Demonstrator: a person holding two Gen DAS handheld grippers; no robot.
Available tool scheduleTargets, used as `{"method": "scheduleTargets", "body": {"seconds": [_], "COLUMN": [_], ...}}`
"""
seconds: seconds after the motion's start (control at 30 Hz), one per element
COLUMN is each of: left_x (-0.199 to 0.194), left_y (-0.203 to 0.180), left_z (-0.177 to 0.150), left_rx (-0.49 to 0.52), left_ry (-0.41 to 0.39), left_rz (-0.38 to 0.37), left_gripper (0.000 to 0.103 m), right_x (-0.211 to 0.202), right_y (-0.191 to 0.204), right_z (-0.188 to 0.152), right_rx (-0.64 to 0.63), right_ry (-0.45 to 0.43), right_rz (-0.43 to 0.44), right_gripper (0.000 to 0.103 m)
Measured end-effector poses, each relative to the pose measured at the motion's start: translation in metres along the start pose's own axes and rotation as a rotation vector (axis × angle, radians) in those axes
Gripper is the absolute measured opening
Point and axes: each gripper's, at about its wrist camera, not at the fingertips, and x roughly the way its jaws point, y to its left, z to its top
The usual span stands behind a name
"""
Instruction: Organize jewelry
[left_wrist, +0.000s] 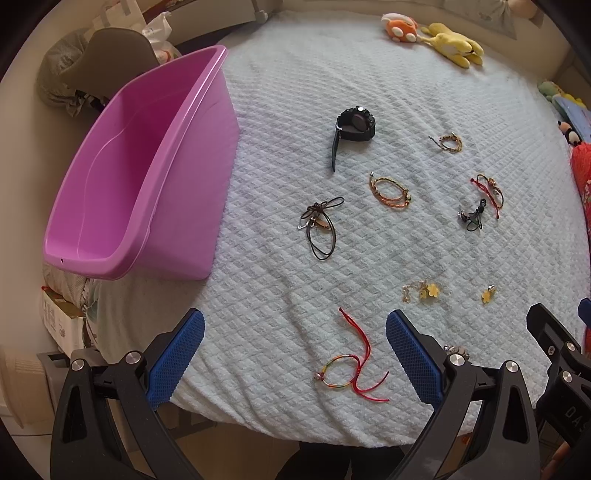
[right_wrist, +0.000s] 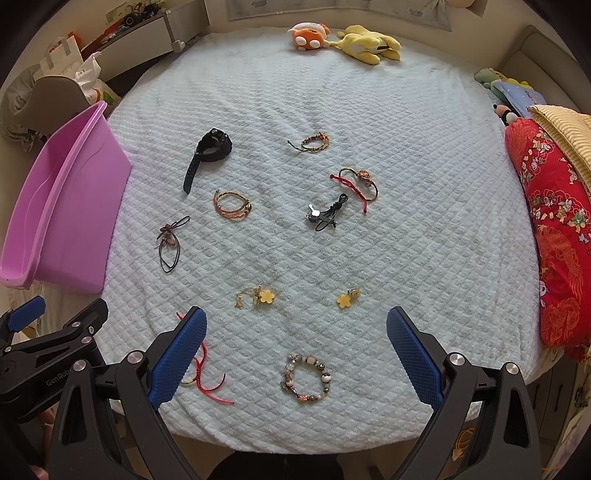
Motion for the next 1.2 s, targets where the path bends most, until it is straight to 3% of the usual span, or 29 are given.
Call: {"method": "scheduleTargets", "body": {"seconds": [1.0, 1.2], "left_x": [0.0026, 0.0073], "left_y": [0.0025, 0.0068], "left_z": [-0.0035, -0.0054], "left_rx": [-0.007, -0.018], "left_ry": [-0.003, -0.01], "left_rz": [0.009, 0.011], "left_gripper": [0.097, 0.097], "right_x": [0.0007, 0.0077], "right_y": [-0.0002, -0.0096], "right_z": [0.0017, -0.008], "right_rx": [-0.004, 0.009], "right_ry": [0.0, -0.001], "right_rz": [0.0, 0.036], "right_gripper": [0.094, 0.094]}}
